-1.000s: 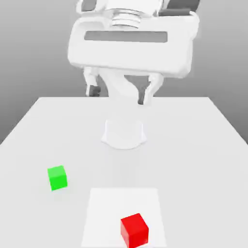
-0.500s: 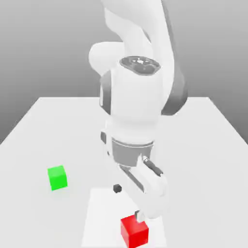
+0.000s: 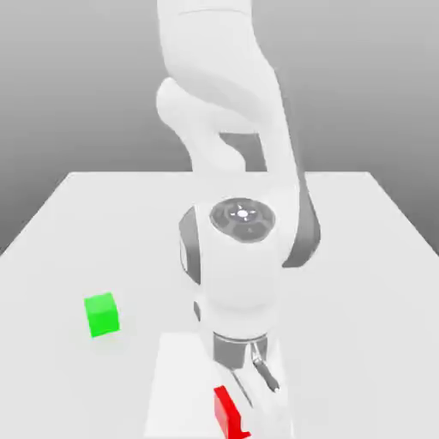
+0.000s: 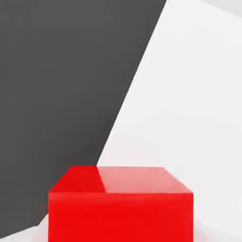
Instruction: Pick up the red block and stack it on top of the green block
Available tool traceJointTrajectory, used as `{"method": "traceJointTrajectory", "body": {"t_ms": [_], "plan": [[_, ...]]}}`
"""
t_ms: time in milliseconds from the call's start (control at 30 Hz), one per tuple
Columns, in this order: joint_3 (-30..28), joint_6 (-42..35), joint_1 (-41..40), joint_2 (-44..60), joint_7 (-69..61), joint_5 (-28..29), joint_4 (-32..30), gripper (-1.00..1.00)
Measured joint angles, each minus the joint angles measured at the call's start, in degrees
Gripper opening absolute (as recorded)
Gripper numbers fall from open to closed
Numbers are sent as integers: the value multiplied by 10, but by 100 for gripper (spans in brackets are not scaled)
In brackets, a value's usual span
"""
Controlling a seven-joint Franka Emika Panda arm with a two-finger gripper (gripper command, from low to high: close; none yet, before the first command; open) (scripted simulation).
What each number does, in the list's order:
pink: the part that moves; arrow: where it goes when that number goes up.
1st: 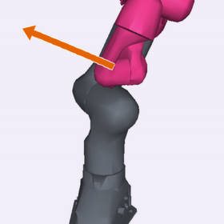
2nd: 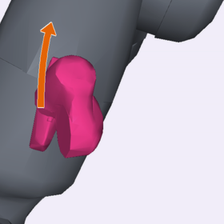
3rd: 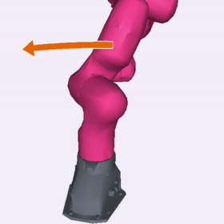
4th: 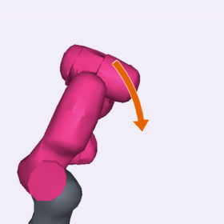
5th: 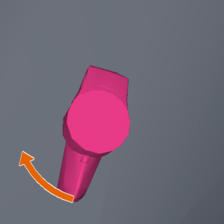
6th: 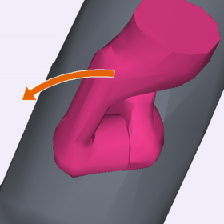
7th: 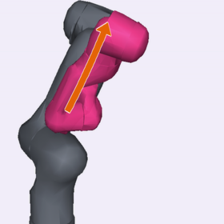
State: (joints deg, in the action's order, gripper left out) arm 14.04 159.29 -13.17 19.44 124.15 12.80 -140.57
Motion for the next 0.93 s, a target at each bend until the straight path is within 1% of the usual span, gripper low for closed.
{"method": "traceJointTrajectory", "body": {"t_ms": [100, 267, 467, 567, 667, 800, 833, 933], "plan": [[20, -44, -14, -56, -27, -38, -11, -100], [-42, -60, -54, -131, 95, -51, -80, -100], [-101, -60, -170, -226, 260, -71, -172, -100], [-123, -57, -204, -277, 334, -96, -219, -100], [-149, -17, -233, -280, 397, -116, -256, -100], [-152, 62, -243, -208, 409, -125, -262, -100], [-153, 80, -242, -190, 409, -127, -262, 100], [-153, 80, -243, -190, 409, -127, -262, 100]]}}
